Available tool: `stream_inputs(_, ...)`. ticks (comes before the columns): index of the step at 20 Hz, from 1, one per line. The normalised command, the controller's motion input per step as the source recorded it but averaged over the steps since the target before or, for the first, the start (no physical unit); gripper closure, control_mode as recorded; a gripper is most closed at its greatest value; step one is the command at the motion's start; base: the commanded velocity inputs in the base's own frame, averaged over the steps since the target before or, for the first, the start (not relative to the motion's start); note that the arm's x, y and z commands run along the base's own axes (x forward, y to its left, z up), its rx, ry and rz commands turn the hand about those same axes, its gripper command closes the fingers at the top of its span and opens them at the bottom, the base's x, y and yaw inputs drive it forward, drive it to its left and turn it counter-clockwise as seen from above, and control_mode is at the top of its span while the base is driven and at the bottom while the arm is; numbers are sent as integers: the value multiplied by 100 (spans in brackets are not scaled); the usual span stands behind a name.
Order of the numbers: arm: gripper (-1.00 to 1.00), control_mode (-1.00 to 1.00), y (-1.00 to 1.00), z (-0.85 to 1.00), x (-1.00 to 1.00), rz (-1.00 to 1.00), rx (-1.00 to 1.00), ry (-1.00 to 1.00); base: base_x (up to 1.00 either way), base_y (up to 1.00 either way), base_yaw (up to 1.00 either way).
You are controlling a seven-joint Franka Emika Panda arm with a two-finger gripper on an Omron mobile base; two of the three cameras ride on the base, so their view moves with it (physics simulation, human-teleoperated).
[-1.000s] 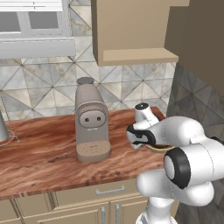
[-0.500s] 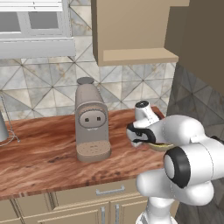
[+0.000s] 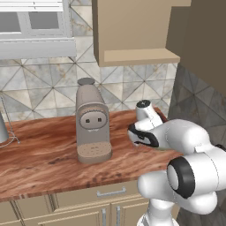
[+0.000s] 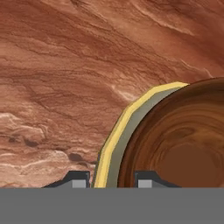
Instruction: Pick up the bowls on the counter and stack them on top of one another in the open cabinet. Place the smaller bowl on top of the larger bowl.
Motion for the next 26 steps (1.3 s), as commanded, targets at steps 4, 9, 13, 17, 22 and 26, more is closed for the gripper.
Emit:
stream_inputs(4,100,-100,0,24,-9,0,-4,-8,0,0,0)
stream_inputs(9,100,-100,0,27,-9,0,-4,-8,0,0,0)
stream_inputs(13,100,-100,3,35,-11,0,-5,-8,0,0,0)
stream_inputs(17,100,-100,9,39,-10,0,-6,-7,0,0,0)
stream_inputs(22,100,-100,14,44,-11,0,-6,-6,0,0,0)
stream_inputs(26,100,-100,14,52,-9,0,-7,-4,0,0,0)
